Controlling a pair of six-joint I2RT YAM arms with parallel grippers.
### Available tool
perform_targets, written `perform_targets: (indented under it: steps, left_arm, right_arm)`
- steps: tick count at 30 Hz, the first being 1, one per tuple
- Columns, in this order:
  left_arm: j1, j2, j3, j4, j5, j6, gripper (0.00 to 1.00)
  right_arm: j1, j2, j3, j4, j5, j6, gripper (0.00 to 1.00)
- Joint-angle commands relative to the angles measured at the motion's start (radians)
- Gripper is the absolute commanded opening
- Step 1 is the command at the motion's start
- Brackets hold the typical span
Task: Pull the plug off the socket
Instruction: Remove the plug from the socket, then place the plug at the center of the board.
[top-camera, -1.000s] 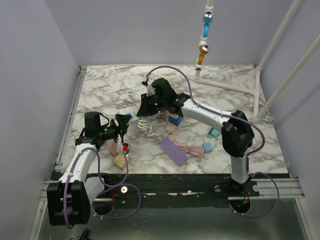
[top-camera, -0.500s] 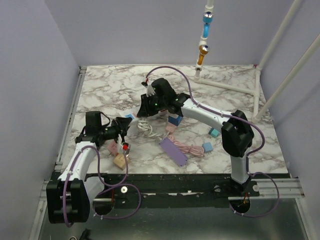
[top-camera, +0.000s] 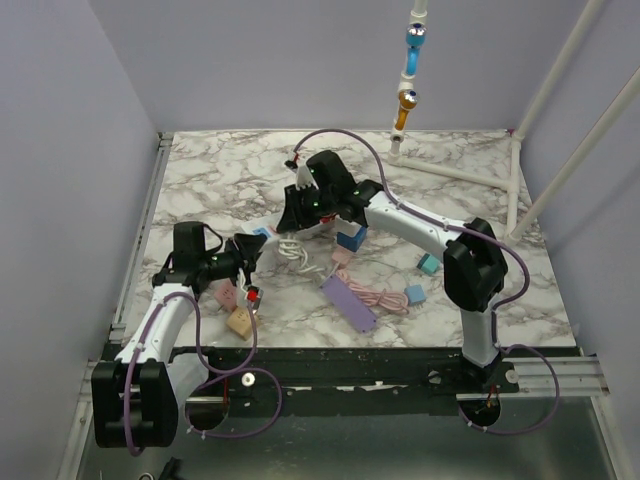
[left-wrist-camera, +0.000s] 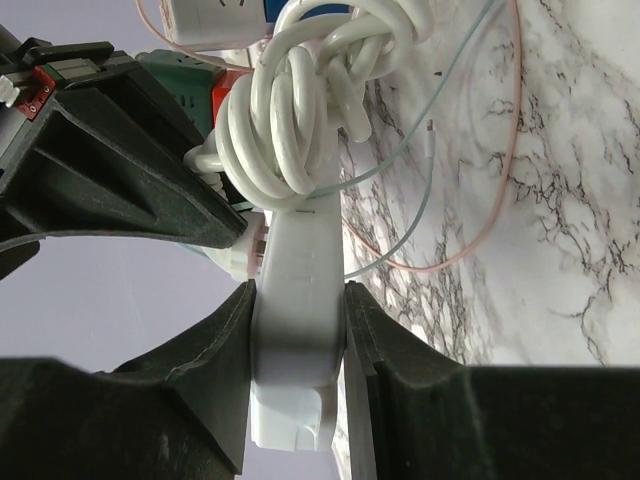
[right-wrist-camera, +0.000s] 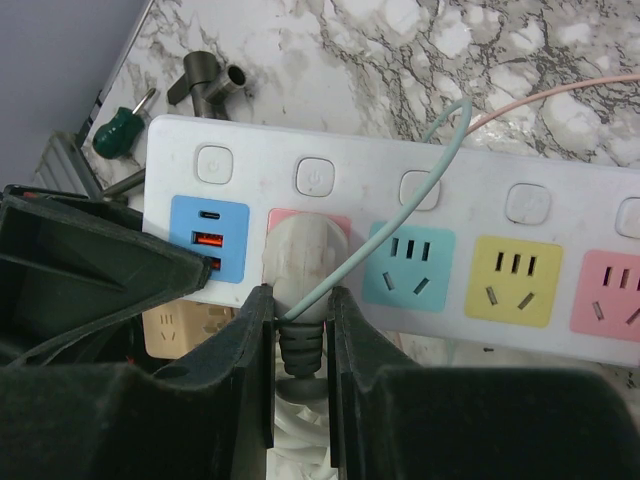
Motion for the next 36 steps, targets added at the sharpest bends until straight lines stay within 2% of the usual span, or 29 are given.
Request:
perform_targets:
  steps: [1, 4, 12, 17, 27, 32, 34, 36]
  left_arm:
    - [0.004, 0.011, -0.042, -0.121, -0.096, 0.656, 0.0]
    - [-0.004, 0.009, -0.041, -0.127, -0.102, 0.655, 0.0]
    - [-0.007, 0.012, -0.029, -0.135, -0.12, 0.653, 0.0]
    - [-0.006, 0.042, -0.042, -0.035, -0.114, 0.646, 0.0]
    - [-0.006, 0.092, -0.053, 0.107, -0.119, 0.596, 0.0]
    - [-0.006, 0.114, -0.045, 0.16, -0.128, 0.563, 0.0]
    - [-0.006, 0.12, -0.044, 0.191, -0.13, 0.542, 0.0]
    - [-0.006, 0.124, -0.036, 0.213, -0.14, 0.52, 0.02]
  right_arm:
    - [-0.087, -0.046, 0.103, 0.064, 0.037, -0.04, 0.01]
    - [-0.089, -0.078, 0.096, 0.074, 0.063, -0.046, 0.01]
    - [-0.089, -0.182, -0.077, 0.165, 0.008, 0.005, 0.01]
    - [-0.076, -0.191, -0.185, 0.17, -0.05, 0.022, 0.01]
    - [0.005, -0.289, -0.44, 0.153, -0.015, -0.002, 0.01]
    - [0.029, -0.284, -0.486, 0.174, 0.011, 0.019, 0.01]
    - [0.031, -0.269, -0.474, 0.187, 0.022, 0.026, 0.12]
    - [0.033, -0.248, -0.449, 0.195, 0.035, 0.031, 0.29]
